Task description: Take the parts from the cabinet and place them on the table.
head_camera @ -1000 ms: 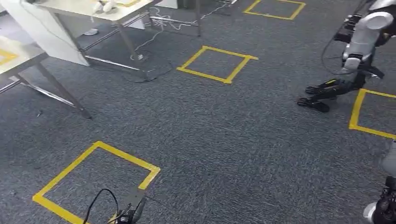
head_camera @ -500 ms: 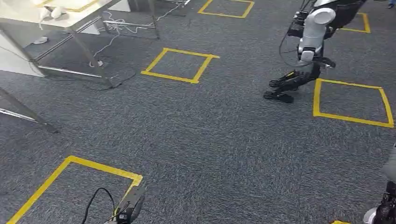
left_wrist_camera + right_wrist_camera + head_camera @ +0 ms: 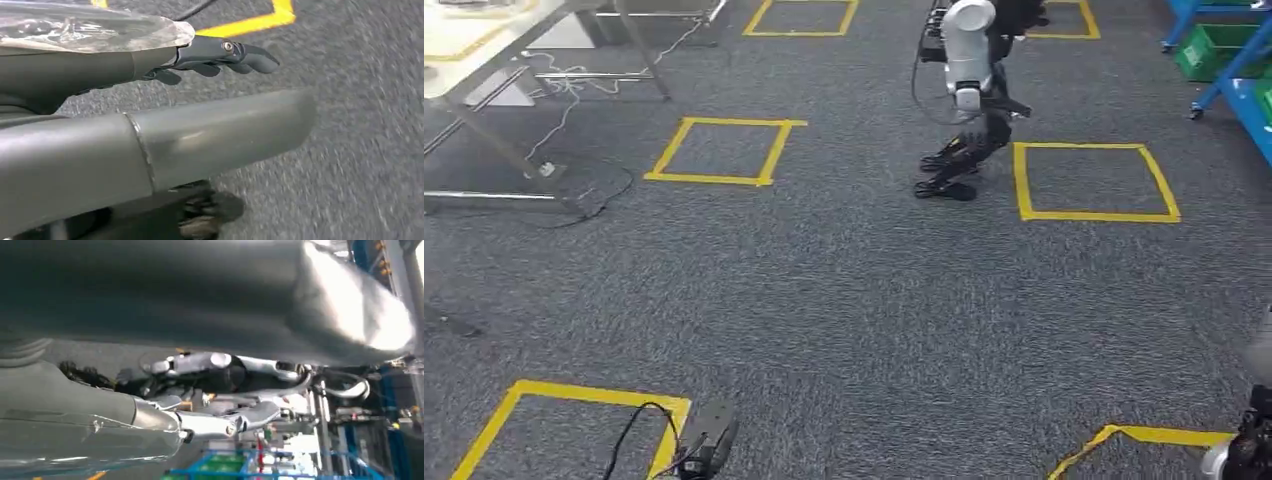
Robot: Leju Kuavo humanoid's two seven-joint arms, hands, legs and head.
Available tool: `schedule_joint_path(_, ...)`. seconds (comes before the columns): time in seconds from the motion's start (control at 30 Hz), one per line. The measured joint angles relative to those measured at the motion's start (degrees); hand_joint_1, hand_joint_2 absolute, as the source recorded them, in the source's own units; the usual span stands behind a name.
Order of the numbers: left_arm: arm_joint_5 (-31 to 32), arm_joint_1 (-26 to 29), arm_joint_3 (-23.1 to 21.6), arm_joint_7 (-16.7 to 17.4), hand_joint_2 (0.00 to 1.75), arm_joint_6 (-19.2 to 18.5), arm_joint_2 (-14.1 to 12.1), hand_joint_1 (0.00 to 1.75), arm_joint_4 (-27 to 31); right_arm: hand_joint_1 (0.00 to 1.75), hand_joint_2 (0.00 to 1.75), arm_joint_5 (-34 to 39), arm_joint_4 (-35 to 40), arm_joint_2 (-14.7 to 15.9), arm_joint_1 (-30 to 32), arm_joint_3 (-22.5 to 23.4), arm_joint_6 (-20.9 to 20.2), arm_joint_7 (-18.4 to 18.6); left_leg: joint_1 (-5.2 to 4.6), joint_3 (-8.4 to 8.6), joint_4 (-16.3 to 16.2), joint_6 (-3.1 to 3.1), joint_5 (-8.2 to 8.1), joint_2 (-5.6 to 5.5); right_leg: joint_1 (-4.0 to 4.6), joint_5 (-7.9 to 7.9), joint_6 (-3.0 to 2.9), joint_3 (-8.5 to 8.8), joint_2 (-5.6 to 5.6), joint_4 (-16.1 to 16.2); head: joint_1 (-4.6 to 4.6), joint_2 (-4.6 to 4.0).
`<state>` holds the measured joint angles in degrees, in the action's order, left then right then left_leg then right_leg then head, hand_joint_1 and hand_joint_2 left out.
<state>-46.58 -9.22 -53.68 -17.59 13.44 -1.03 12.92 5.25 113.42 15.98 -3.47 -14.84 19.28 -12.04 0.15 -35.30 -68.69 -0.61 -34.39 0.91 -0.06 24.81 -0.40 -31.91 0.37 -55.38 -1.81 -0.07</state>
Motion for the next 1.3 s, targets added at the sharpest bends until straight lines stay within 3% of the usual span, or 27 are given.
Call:
schedule_joint_path(0.07, -0.13, 0.44, 0.00, -0.02, 0.00, -0.02, 0.04, 0.00, 0.00, 0.00, 0.00, 0.00, -0.07, -0.15, 0.02, 0.00, -0.11, -0.11, -0.02, -3.90, -6.03, 0.30, -1.03, -0.55, 0.27, -0.08, -0.14, 0.00, 1.83, 0.00, -0.09, 0.00)
schedule_joint_path(0.1, -0.24, 0.51, -0.02, -0.09, 0.00, 0.00, 0.04, 0.00, 0.00, 0.00, 0.00, 0.02, -0.07, -0.17, 0.02, -0.05, -0.18, -0.22, -0.12, -3.70, -4.59, 0.60, 0.75, -0.70, 0.32, -0.08, -0.15, 0.08, 2.68, 0.00, -0.11, 0.00)
schedule_joint_path(0.17, -0.26, 0.46, -0.02, -0.35, 0.00, 0.04, 0.00, 0.00, 0.00, 0.00, 0.00, 0.28, -0.07, -0.17, -0.03, -0.13, -0.37, -0.52, -0.43, -0.14, 4.72, 1.40, 6.50, -1.49, 0.33, -0.10, -0.14, 0.26, 4.19, 0.00, -0.15, 0.00)
schedule_joint_path(0.2, -0.35, 0.45, -0.02, -0.44, 0.00, 0.04, -0.04, 0.00, 0.00, 0.00, 0.00, 0.44, -0.09, -0.17, -0.18, -0.13, -0.55, -0.66, -0.51, 2.12, 9.95, 1.81, 9.01, -3.05, 0.26, -0.10, -0.14, 0.32, 4.86, 0.00, -0.18, 0.00)
schedule_joint_path(0.23, -0.42, 0.48, -0.02, -0.48, 0.00, 0.07, -0.18, 0.00, 0.00, 0.00, 0.00, 0.59, -0.09, -0.17, -0.41, -0.15, -0.81, -0.70, -0.54, 3.32, 13.06, 2.21, 9.41, -5.34, 0.34, -0.08, -0.06, 0.15, 5.38, -0.06, -0.15, 0.00)
schedule_joint_path(0.3, -0.50, 0.56, -0.02, -0.63, 0.00, 0.11, -0.17, 0.00, 0.00, 0.00, 0.00, 0.74, -0.20, -0.20, -0.60, -0.20, -1.05, -0.74, -0.61, 3.77, 14.09, 1.92, 9.28, -4.72, 0.26, -0.19, 0.34, -0.19, 6.67, -0.17, -0.11, 0.00)
schedule_joint_path(0.37, -0.63, 0.52, -0.02, -0.63, 0.00, 0.11, 0.04, 0.00, 0.02, 0.00, 0.00, 0.81, -0.33, -0.20, -0.60, -0.24, -1.14, -0.72, -0.42, 4.09, 14.76, 2.45, 9.56, -3.45, 0.20, -0.47, 1.03, -0.52, 8.03, 0.31, -0.11, 0.00)
schedule_joint_path(0.4, -0.61, 0.44, -0.02, -0.66, 0.00, 0.11, 0.15, 0.00, 0.00, 0.00, 0.00, 0.85, -0.33, -0.20, -0.57, -0.24, -1.14, -0.74, -0.08, 4.38, 15.69, 2.55, 9.97, -2.63, 0.33, 0.10, 1.04, -0.55, 6.39, -0.12, -0.07, 0.00)
schedule_joint_path(0.43, -0.66, 0.47, -0.02, -0.70, 0.00, 0.13, 0.13, 0.00, 0.00, 0.00, 0.00, 0.87, -0.35, -0.20, -0.75, -0.26, -1.14, -0.74, -0.17, 4.56, 15.99, 2.68, 10.09, -2.17, 0.63, 1.68, 1.43, -1.22, 3.59, -1.96, 0.31, 0.00)
schedule_joint_path(0.47, -0.64, 0.56, -0.02, -0.79, 0.00, 0.11, 0.09, 0.00, 0.00, 0.00, 0.00, 0.92, -0.42, -0.18, -0.92, -0.29, -1.14, -0.76, -0.19, 4.59, 16.07, 2.80, 10.11, -1.46, 0.56, 4.30, 1.75, -3.12, 1.60, -6.27, 0.50, 0.00)
schedule_joint_path(0.53, -0.55, 0.84, -0.02, -0.81, 0.00, 0.09, 0.09, 0.00, 0.00, 0.00, 0.00, 0.94, -0.59, -0.20, -0.86, -0.48, -1.14, -0.74, -0.27, 4.57, 16.02, 2.85, 10.02, 0.04, 0.14, 8.52, 2.27, -7.45, 0.45, -16.00, 0.55, 0.00)
schedule_joint_path(0.57, -0.44, 0.93, -0.02, -0.81, 0.00, 0.04, 0.09, 0.00, 0.00, 0.00, 0.00, 0.94, -0.70, -0.20, -0.86, -0.50, -1.14, -0.76, -0.26, 4.56, 15.99, 2.85, 9.96, 0.81, -0.12, 8.98, 2.54, -8.54, 0.29, -18.43, 0.59, 0.00)
schedule_joint_path(0.6, -0.37, 0.96, -0.02, -0.81, 0.00, 0.04, 0.09, 0.00, 0.00, 0.00, 0.00, 0.94, -0.79, -0.20, -0.85, -0.55, -1.14, -0.79, -0.23, 4.58, 15.94, 2.78, 9.88, 1.46, -0.43, 8.10, 2.79, -8.24, 0.11, -17.93, 0.59, 0.00)
schedule_joint_path(0.67, -0.24, 0.84, -0.02, -0.81, 0.00, 0.04, 0.17, 0.00, 0.00, 0.00, 0.00, 0.94, -0.87, -0.20, -0.86, -0.57, -1.14, -0.85, -0.04, 4.70, 15.63, 2.38, 9.55, 2.77, -0.93, 3.41, 3.26, -3.79, -0.81, -9.49, 0.59, 0.00)
schedule_joint_path(0.7, -0.22, 0.80, -0.02, -0.81, 0.00, 0.04, 0.24, 0.00, 0.00, 0.00, 0.00, 0.94, -0.85, -0.20, -0.88, -0.57, -1.11, -0.92, 0.04, 4.80, 15.28, 2.05, 9.24, 3.34, -1.04, 0.93, 3.46, -0.58, -2.60, -3.50, 0.59, 0.00)
schedule_joint_path(0.73, -0.22, 0.80, -0.02, -0.81, 0.00, 0.04, 0.13, 0.00, 0.00, 0.00, 0.00, 0.94, -0.89, -0.20, -0.90, -0.57, -1.12, -0.92, -0.27, 4.83, 14.93, 1.56, 8.90, 3.88, -0.52, 1.40, 3.66, 1.01, -5.50, -0.11, 0.67, 0.00)
schedule_joint_path(0.8, -0.20, 0.74, -0.02, -0.81, 0.00, 0.04, 0.13, 0.00, 0.00, 0.00, 0.00, 0.94, -0.92, -0.20, -0.88, -0.64, -1.09, -0.96, -0.45, 4.86, 14.59, 1.26, 8.79, 4.76, -0.44, 0.95, 2.01, 0.74, -3.16, -0.12, 0.52, 0.00)
schedule_joint_path(0.87, -0.20, 0.73, -0.02, -0.81, 0.00, 0.04, 0.17, 0.00, 0.00, 0.00, 0.00, 0.94, -0.92, -0.20, -0.84, -0.66, -1.09, -1.01, -0.35, 5.14, 14.71, 0.77, 8.78, 5.91, -0.21, 0.79, 1.32, 0.52, -1.88, -0.12, 0.54, 0.00)
schedule_joint_path(0.9, -0.20, 0.60, -0.02, -0.81, 0.00, 0.04, 0.20, 0.00, 0.00, 0.00, 0.00, 0.94, -0.92, -0.20, -0.85, -0.68, -1.11, -1.01, -0.20, 5.11, 14.41, 0.30, 8.40, 5.73, -0.42, 0.50, 0.79, 0.70, -1.28, 0.19, 0.52, 0.00)
schedule_joint_path(0.97, -0.20, 0.43, -0.02, -0.83, 0.00, 0.04, 0.17, 0.00, 0.00, 0.00, 0.00, 0.94, -0.92, -0.20, -0.93, -0.68, -1.07, -1.09, 0.18, 2.85, 8.83, -0.17, 4.53, 0.96, -0.63, 0.21, 0.23, 0.60, -0.32, 0.20, 0.24, 0.00)
schedule_joint_path(1.03, -0.18, 0.64, -0.02, -0.81, 0.00, 0.04, 0.20, 0.00, 0.00, 0.00, 0.00, 0.94, -0.92, -0.20, -0.91, -0.77, -1.07, -1.16, 0.18, -2.08, -1.51, -0.29, 0.01, -0.35, -0.51, 0.07, -0.07, 0.34, 0.88, 0.20, 0.09, 0.00)
schedule_joint_path(1.1, -0.02, 0.88, -0.02, -0.81, 0.00, 0.04, 0.22, 0.00, 0.00, 0.00, 0.00, 0.92, -0.94, -0.20, -0.86, -0.79, -1.05, -1.20, 0.15, -4.20, -5.20, -0.09, -0.05, -0.57, -0.37, -0.03, -0.19, 0.26, 2.51, 0.19, 0.09, 0.00)
schedule_joint_path(1.13, 0.02, 0.88, -0.02, -0.81, 0.00, 0.04, 0.22, 0.00, 0.00, 0.00, 0.00, 0.92, -0.94, -0.20, -0.85, -0.81, -1.05, -1.22, 0.13, -3.23, -2.85, 0.17, 1.83, -0.69, -0.35, -0.06, -0.19, 0.28, 3.36, 0.19, 0.09, 0.00)
schedule_joint_path(1.2, 0.15, 0.66, -0.02, -0.81, 0.00, 0.02, 0.18, 0.00, 0.00, 0.00, 0.00, 0.92, -0.94, -0.20, -0.85, -0.83, -1.03, -1.35, 0.12, 1.70, 7.90, 0.94, 7.46, -2.13, -0.36, -0.17, -0.08, 0.35, 5.05, 0.19, 0.07, 0.00)
schedule_joint_path(1.23, 0.20, 0.56, -0.02, -0.79, 0.00, 0.02, 0.02, 0.00, 0.00, 0.00, 0.00, 0.92, -0.94, -0.22, -0.85, -0.83, -1.01, -1.40, 0.12, 3.88, 12.55, 1.36, 9.14, -5.54, -0.54, -0.26, 0.07, 0.28, 5.70, 0.19, 0.02, 0.00)
schedule_joint_path(1.27, 0.20, 0.54, -0.02, -0.77, 0.00, 0.00, -0.04, 0.00, 0.00, 0.00, 0.00, 0.85, -0.94, -0.22, -0.86, -0.83, -0.94, -1.44, 0.38, 4.55, 14.45, 1.47, 8.75, -6.60, -0.10, -0.18, 0.32, -0.03, 6.39, -0.10, 0.11, 0.00)
schedule_joint_path(1.3, 0.24, 0.47, -0.02, -0.77, 0.00, -0.04, -0.09, 0.00, 0.00, 0.00, 0.00, 0.77, -0.94, -0.22, -0.79, -0.83, -0.92, -1.48, 0.16, 4.51, 14.36, 1.24, 8.85, -5.61, -0.39, -0.36, 0.60, -0.19, 6.86, 0.05, 0.09, 0.00)
